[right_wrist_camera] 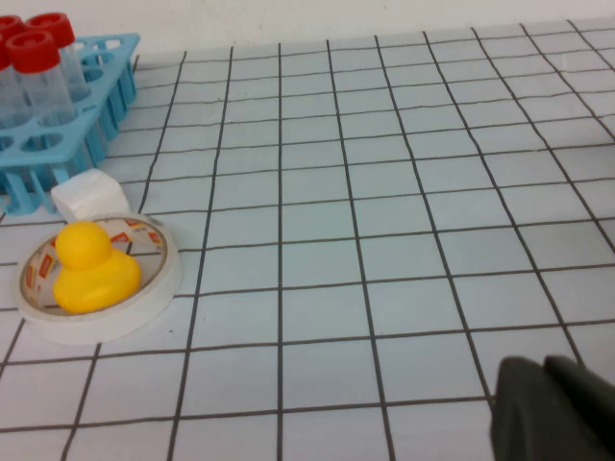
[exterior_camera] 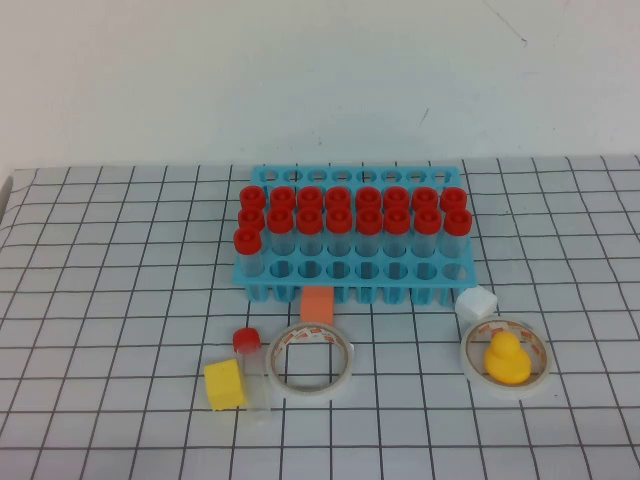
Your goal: Place the test tubes
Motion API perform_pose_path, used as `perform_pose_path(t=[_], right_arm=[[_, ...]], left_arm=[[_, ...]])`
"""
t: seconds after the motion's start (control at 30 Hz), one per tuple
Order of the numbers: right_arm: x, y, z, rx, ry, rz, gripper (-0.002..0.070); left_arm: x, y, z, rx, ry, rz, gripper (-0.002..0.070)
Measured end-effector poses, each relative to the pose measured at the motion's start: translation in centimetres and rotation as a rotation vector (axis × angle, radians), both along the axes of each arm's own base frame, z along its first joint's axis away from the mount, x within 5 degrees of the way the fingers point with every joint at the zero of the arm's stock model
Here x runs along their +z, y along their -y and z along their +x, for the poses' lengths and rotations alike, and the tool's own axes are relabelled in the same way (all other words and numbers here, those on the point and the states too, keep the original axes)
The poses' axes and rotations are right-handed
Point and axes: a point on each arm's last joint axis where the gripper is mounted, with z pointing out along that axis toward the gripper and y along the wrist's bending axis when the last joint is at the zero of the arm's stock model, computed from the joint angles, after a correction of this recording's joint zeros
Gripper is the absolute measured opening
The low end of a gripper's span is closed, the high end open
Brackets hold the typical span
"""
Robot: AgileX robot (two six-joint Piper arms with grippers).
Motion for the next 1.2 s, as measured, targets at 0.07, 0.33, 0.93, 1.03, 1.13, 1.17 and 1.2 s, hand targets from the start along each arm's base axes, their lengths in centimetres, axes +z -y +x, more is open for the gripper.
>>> perform_pose_path(t=[0.07,0.33,0.93,1.03,1.13,1.17,1.2], right_arm=[[0.0,0.0,0.0,0.0,0.0,0.0,-0.0001],[0.0,0.0,0.0,0.0,0.0,0.0,-0.0001],[0.0,0.0,0.0,0.0,0.0,-0.001,-0.0001],[0.0,-0.1,0.0,-0.002,0.0,0.025,-0.0001],[0.0,-0.5,0.0,-0.015,0.006,0.22,-0.0001],[0.1,-0.7,0.0,-0.024,0.007,0.336,-0.0001],[0.1,-1.0,0.0,-0.032,0.004,0.443,-0.0001]], left_arm=[[0.0,0.0,0.0,0.0,0.0,0.0,-0.0001],[0.0,0.0,0.0,0.0,0.0,0.0,-0.0001],[0.0,0.1,0.0,-0.001,0.004,-0.029,-0.0001],[0.3,0.5,0.0,0.007,0.019,-0.242,-0.0001],[0.6,1.2,0.0,0.016,0.006,-0.642,-0.0001],[0.7,1.4,0.0,0.016,0.004,-0.734,-0.0001],[0.8,1.6,0.0,0.015,-0.001,-0.813,-0.0001]])
